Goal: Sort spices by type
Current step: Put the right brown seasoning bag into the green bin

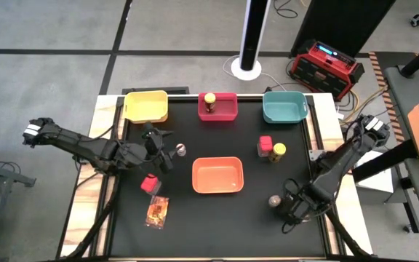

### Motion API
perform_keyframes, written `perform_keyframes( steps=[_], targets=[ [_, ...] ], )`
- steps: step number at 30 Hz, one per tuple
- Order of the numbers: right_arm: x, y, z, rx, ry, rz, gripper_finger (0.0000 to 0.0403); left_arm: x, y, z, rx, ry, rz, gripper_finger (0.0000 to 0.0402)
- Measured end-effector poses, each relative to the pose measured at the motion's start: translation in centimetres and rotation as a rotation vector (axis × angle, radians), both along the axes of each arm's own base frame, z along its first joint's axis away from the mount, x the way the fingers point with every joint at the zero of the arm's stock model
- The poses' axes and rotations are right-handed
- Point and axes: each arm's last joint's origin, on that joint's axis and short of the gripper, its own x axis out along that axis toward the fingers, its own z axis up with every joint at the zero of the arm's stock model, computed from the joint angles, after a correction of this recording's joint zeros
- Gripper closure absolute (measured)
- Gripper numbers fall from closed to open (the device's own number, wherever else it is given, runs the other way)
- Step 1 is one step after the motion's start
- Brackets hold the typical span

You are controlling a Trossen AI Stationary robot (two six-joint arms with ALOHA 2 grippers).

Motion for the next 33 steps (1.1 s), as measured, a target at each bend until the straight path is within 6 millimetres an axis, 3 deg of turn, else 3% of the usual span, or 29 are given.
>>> perform_keyframes(
  steps=[6,12,18,22,26,33],
  targets=[
    [0.0,-0.5,3.8,-0.135,-0.04,0.001,0.0368,0.0,0.0,0.0,0.0,0.0,0.0,0.0135],
    [0.5,-1.6,6.6,-0.412,-0.303,0.051,0.0369,0.0,0.0,0.0,0.004,0.002,-0.001,0.0135],
    [1.7,-3.5,8.1,-0.867,-0.707,0.072,0.0369,0.0,0.0,0.0,0.004,0.003,-0.002,0.0135],
    [2.8,-5.1,8.9,-1.2,-0.878,0.074,0.0369,0.0,0.0,0.0,0.003,0.001,-0.001,0.0135],
    [4.1,-7.6,8.9,-1.429,-0.85,0.061,0.0369,0.0,0.0,0.1,0.002,-0.004,-0.002,0.0135],
    [5.6,-14.4,8.0,-1.597,-0.565,-0.1,0.0369,0.1,0.0,0.2,-0.002,-0.017,-0.002,0.0135]
  ],
)
